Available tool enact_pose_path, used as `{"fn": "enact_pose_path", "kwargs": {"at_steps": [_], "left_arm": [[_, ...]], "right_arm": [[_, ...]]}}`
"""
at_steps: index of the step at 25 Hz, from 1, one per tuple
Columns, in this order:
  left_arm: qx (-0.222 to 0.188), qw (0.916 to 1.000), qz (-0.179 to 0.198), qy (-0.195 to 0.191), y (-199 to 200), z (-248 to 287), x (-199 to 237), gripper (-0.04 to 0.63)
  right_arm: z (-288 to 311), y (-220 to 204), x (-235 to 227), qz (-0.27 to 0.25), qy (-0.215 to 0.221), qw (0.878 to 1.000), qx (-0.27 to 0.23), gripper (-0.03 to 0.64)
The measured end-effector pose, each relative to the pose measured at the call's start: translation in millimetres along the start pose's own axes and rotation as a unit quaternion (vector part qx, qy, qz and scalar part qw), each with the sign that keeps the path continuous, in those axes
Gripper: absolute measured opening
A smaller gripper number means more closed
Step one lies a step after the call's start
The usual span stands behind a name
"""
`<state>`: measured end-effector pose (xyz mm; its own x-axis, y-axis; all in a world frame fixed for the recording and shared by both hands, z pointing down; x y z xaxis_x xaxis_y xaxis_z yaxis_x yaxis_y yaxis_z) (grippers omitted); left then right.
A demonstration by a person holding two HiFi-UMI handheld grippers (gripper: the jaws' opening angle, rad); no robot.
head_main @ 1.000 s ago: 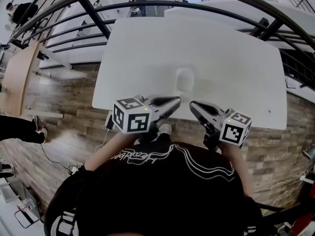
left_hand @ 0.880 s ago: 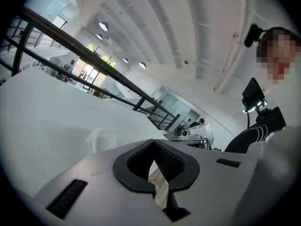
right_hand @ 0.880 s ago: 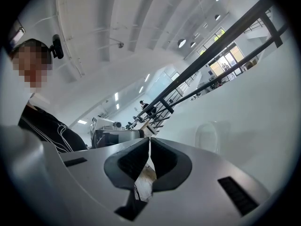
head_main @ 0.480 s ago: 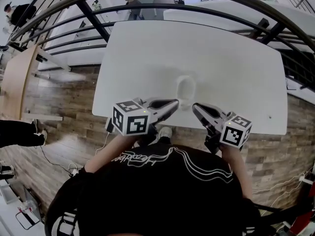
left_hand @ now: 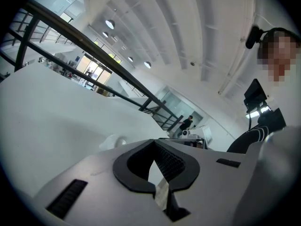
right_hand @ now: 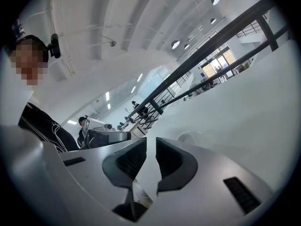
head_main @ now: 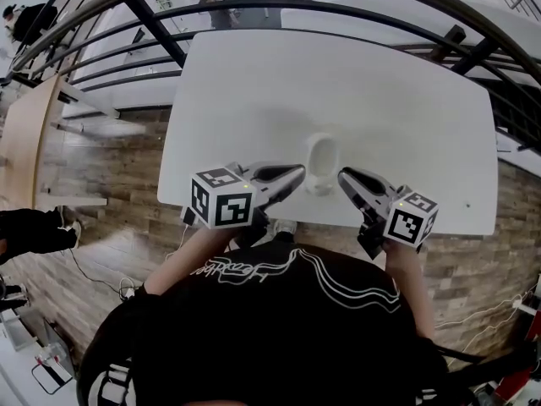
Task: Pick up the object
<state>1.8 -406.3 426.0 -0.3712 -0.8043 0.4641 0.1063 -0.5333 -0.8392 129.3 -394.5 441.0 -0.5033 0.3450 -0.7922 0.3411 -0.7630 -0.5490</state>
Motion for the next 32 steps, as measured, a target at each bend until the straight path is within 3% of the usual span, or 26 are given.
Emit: {"fn": "enact_pose_path", "kwargs": {"at_steps": [8,11,18,25,32], "left_arm": [[0.005,1.0000,-0.005,-0.003,-2.1,6.6,16.6,0.008],[0.007,0.9999,-0.007,-0.004,-1.0,9.3,21.3,0.008],[0.018,0.9997,-0.014,-0.003,-5.1,17.1,38.6,0.008],[0.026,0.9992,-0.029,0.003,-8.3,26.5,59.9,0.008],[0.029,0.9986,-0.044,0.007,-10.8,22.6,92.3,0.008]], "right_arm": [[7.0,-5.1,-32.4,0.017,-0.036,0.999,0.015,0.026],[9.5,-5.8,-41.3,0.022,-0.042,0.999,0.025,0.106],[17.7,-6.9,-72.7,0.036,-0.072,0.996,0.046,0.141],[30.7,-7.7,-110.7,0.049,-0.113,0.989,0.087,0.146],[68.0,-6.3,-136.2,0.058,-0.128,0.981,0.132,0.146]]}}
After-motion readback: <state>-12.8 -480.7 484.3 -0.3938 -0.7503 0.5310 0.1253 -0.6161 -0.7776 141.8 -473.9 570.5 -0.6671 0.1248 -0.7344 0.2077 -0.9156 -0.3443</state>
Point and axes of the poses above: the fingertips, and each gripper's own axes: z forward along the fingers, x to its left, y out of its top, the point moved 3 cm from there along -z, backward along the fingers, and after that the axes turned 14 degrees about z, right-handed, at the moved point
